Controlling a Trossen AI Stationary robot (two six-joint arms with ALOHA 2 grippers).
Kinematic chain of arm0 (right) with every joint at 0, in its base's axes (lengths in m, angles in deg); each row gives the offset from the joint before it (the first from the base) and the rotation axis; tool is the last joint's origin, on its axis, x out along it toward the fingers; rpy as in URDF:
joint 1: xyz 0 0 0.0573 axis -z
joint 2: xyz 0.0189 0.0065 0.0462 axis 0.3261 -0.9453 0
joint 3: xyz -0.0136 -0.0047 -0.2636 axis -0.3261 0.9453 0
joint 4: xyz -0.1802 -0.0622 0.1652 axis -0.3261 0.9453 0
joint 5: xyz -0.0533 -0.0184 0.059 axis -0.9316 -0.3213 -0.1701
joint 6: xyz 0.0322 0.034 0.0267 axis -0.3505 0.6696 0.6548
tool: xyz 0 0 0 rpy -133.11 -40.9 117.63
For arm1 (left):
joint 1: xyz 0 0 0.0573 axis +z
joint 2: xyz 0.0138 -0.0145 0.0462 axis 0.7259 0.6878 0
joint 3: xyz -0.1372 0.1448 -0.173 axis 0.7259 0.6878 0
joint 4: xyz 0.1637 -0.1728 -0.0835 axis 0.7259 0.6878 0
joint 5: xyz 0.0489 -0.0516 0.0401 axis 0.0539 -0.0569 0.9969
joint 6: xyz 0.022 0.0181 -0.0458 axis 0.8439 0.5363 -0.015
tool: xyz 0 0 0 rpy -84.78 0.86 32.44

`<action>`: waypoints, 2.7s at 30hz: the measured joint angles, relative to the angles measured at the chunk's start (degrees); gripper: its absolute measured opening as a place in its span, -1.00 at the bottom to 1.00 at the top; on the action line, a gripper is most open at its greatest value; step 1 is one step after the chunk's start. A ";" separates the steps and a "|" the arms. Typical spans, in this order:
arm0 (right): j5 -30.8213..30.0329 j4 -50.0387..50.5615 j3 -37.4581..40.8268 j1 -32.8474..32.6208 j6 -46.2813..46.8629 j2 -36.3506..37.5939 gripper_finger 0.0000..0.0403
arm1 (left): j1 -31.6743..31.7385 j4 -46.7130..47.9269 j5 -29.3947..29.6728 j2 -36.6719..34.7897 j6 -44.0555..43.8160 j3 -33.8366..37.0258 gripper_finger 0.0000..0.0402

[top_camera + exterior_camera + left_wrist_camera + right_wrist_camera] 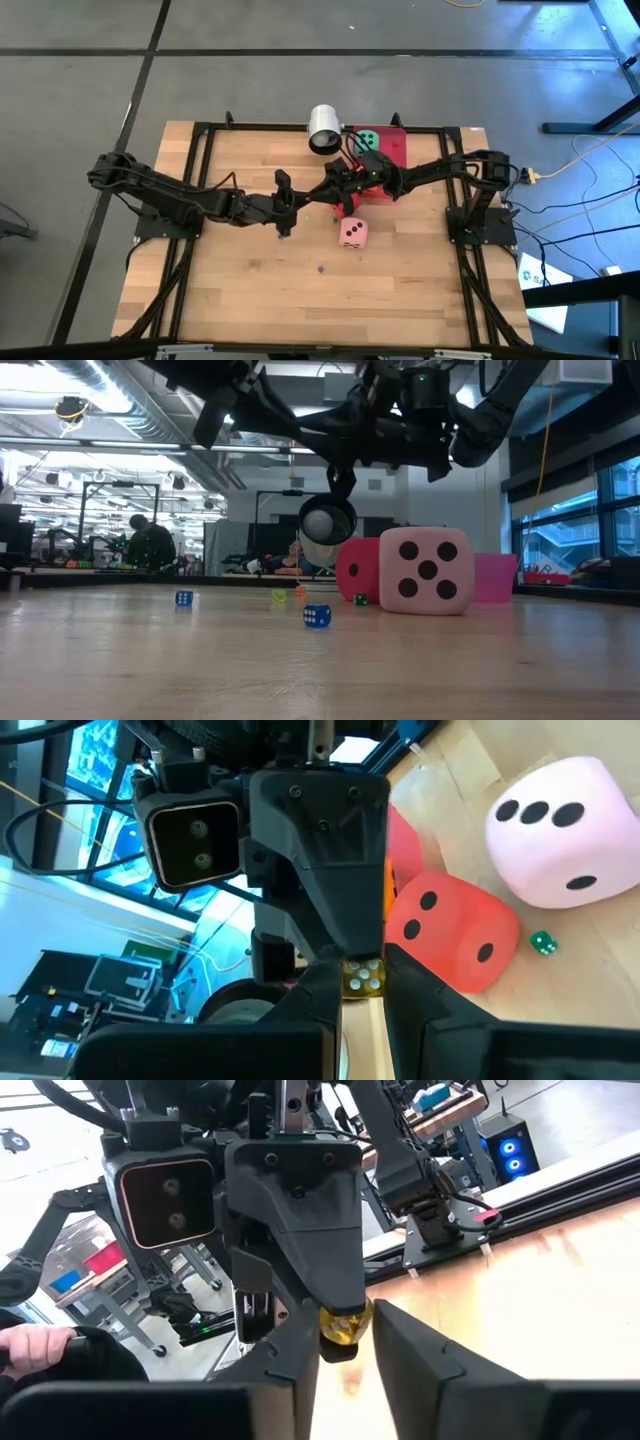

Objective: Pick & Place Dice
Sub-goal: Put the small yellow dice into the red bin

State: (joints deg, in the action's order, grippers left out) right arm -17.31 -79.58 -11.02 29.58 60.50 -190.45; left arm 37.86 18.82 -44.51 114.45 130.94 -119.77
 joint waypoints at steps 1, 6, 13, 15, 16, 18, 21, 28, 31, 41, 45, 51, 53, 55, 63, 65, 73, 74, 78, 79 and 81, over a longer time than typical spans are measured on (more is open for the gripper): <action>-0.18 0.00 -0.02 0.00 0.02 0.00 -0.46 | 0.00 -0.14 -0.08 0.00 0.00 -0.02 -0.85; -0.47 0.00 -0.04 0.00 0.39 0.00 -0.22 | 0.62 0.19 -0.12 0.00 0.00 -0.02 -0.85; -1.92 0.02 -0.05 0.02 0.46 0.00 -0.07 | 1.38 0.36 -2.03 0.00 -0.42 -0.02 -0.86; -1.90 0.02 -0.05 0.02 0.45 0.00 -0.08 | 1.38 0.40 -2.04 0.00 -0.42 -0.02 -0.86; -1.93 0.02 -0.05 0.02 0.46 0.00 -0.10 | 1.38 0.40 -2.04 0.00 -0.42 -0.02 -0.85; -2.11 0.02 -0.05 0.02 0.47 0.00 -0.13 | 1.38 0.42 -2.04 0.00 -0.42 -0.02 -0.85; -2.12 0.02 -0.05 0.04 0.48 0.00 -0.21 | 1.38 0.50 -2.04 0.00 -0.42 -0.04 -0.85; -2.12 0.02 -0.05 0.04 0.57 0.00 -0.42 | 1.38 -0.18 -3.13 0.00 -0.44 -0.04 -0.85; -2.10 0.02 -0.05 0.04 0.65 0.00 -0.53 | 1.38 -0.30 -3.10 0.00 -0.28 -0.04 -0.85; -2.08 0.07 -0.05 0.06 0.46 0.02 -0.65 | 1.38 -0.47 -3.00 0.00 -0.22 -0.04 -0.85; -1.66 0.09 -0.05 0.06 0.24 0.02 -0.67 | 1.38 -0.54 -3.13 0.00 -0.40 -0.04 -0.84; -1.20 0.22 -0.05 0.09 0.03 0.03 -0.72 | 1.38 -0.56 -3.49 0.00 -1.52 -0.04 -0.73; -0.36 0.20 -0.05 0.06 -0.03 0.04 -0.73 | 1.36 -0.59 -4.95 0.00 -2.12 -0.04 -0.67; 0.12 0.20 -0.05 0.06 -0.17 0.04 -0.74 | 1.36 -0.67 -6.52 0.00 -2.49 -0.04 -0.61; 0.00 0.04 -0.05 0.04 -0.44 0.04 -0.74 | 1.36 -0.95 -8.85 0.00 -5.02 -0.04 -0.32; -0.18 0.04 -0.05 0.04 -0.51 0.04 -0.74 | 1.34 -0.91 -8.70 0.00 -5.42 -0.04 -0.26; 1.85 0.09 -0.05 0.24 -0.85 0.14 -0.75 | -1.73 -0.36 0.80 -1.60 -4.02 -0.11 -0.16; 2.16 0.08 -0.05 0.26 -0.85 0.36 -0.75 | -2.32 -0.14 2.14 -2.19 -4.04 -0.09 -0.16; 3.85 0.89 -0.07 0.59 -1.86 2.13 -0.75 | -4.24 1.45 4.67 -5.79 -5.23 -0.09 -0.18; 4.24 1.96 -0.07 0.79 -2.55 3.16 -0.75 | -4.64 2.13 4.65 -6.86 -5.94 -0.11 -0.18; 4.31 4.65 -0.07 1.15 -4.60 5.39 -0.75 | -5.14 4.29 4.65 -9.13 -7.92 -0.09 -0.18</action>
State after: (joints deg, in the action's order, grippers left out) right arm -13.00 -74.93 -11.09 30.73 55.90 -185.06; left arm 32.72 23.11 -39.86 105.32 123.02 -119.86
